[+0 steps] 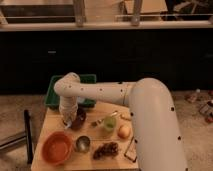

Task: Wipe purple bowl with towel

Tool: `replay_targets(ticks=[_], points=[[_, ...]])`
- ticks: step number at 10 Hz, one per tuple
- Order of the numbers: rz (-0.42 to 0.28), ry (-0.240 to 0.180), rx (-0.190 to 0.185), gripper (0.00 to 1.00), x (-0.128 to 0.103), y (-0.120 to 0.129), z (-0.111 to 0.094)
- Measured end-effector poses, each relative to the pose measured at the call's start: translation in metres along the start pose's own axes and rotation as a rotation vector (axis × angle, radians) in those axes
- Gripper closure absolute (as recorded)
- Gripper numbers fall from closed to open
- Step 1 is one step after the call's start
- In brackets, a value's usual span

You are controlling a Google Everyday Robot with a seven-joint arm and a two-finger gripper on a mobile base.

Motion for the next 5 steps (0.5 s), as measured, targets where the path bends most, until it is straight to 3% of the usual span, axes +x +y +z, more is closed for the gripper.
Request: replay_targets(ticks=[3,5], points=[[0.044,-0.014,-0.002,0.95,-0.011,0.015,0.002],[0.102,-0.011,-0.011,0.95,-0.016,0.042,-0.002]])
